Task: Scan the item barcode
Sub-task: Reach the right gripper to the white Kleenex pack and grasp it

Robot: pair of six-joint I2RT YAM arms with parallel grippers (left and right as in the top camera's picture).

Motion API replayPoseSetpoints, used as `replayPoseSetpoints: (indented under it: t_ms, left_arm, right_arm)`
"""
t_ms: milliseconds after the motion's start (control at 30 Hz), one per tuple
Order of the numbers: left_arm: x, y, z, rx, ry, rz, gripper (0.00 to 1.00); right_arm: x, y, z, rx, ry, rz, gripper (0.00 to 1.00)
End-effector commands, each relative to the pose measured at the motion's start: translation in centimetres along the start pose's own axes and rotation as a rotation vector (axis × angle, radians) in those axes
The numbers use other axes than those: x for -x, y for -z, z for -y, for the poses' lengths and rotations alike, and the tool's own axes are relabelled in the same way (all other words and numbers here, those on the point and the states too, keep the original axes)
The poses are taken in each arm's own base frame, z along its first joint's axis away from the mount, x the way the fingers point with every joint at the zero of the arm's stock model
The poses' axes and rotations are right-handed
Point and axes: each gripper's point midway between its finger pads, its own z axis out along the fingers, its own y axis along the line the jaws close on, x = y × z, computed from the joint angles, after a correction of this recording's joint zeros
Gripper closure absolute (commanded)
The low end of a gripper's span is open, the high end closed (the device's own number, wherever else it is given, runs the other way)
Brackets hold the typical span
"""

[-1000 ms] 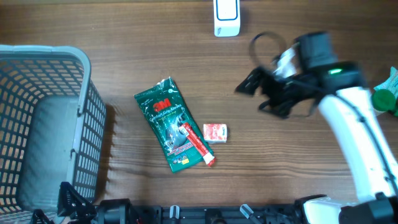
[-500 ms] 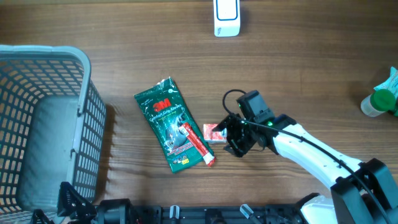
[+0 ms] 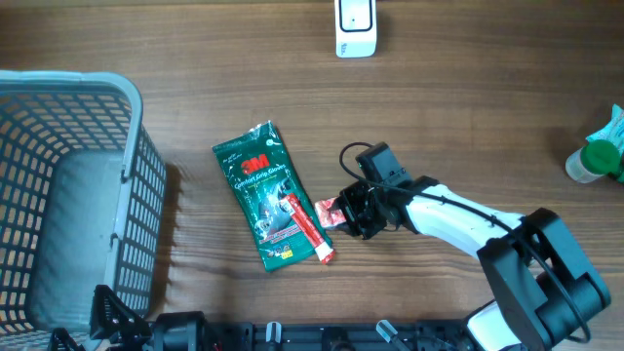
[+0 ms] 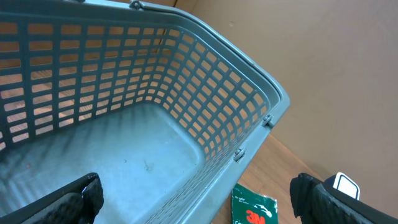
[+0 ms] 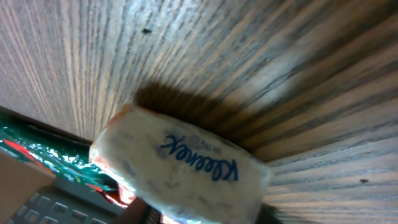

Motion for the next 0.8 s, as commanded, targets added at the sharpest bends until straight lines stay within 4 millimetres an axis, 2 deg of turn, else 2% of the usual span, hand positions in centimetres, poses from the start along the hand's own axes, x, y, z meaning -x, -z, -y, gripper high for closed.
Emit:
replayPoseSetpoints:
  t_ms: [0,33,100,133,167,200,333,500,600,633,700,733,767]
  left_arm:
    - [-0.9,-0.3,-0.3,0.012,-0.007,-0.028,0.00]
    - [-0.9,-0.3,-0.3,0.012,-0.007,-0.028,0.00]
    - [-0.9,-0.3,-0.3,0.012,-0.007,-0.028,0.00]
    - [-0.9,-0.3,-0.3,0.012,-0.007,-0.028,0.00]
    - [-0.9,-0.3,-0.3,0.012,-0.007,-0.028,0.00]
    - [-0.9,-0.3,-0.3,0.012,-0.006,-0.028,0.00]
    - [-0.9,-0.3,-0.3,0.012,-0.007,-0.028,0.00]
    - [-0.9,-0.3,-0.3,0.012,-0.007,-0.028,0.00]
    - [-0.9,-0.3,-0.3,0.012,-0.006,-0.028,0.00]
    - [-0.9,-0.3,-0.3,0.012,-0.006,-0.028,0.00]
    - [-0.9,-0.3,-0.3,0.012,-0.007,-0.028,0.00]
    - [-0.9,-0.3,-0.3,0.012,-0.006,-0.028,0.00]
    - [-0.9,-0.3,-0.3,0.012,-0.006,-0.028,0.00]
  right_arm:
    - [1.5,-1.5,2.8,-0.091,-0.030,0.051,0.74]
    - [1.5,-1.4,2.8,-0.091,-0.014,0.051,0.73]
    - [1.5,-1.4,2.7,-0.087,0.053,0.038,0.83]
    - [1.7,-1.3,2.6,-0.085,0.085,0.038,0.82]
    - [1.9,-1.2,2.6,-0.083,0.110,0.037,0.64]
    - [1.7,-1.1,2.5,-0.079,0.144,0.018,0.59]
    - [1.3,-0.9,2.3,-0.066,0.154,-0.029,0.73]
    - [1.5,-0.9,2.3,-0.066,0.155,-0.021,0.75]
    - [2.1,-0.9,1.7,-0.048,0.203,0.015,0.96]
    - [2.0,-0.9,1.3,-0.032,0.248,0.014,0.95]
    - [1.5,-0.8,-0.8,0.054,0.437,0.002,0.95]
    - [-1.1,0.3,-4.3,0.229,0.737,-0.067,0.95]
    - [-2.6,1.2,-5.7,0.316,0.856,-0.105,0.96]
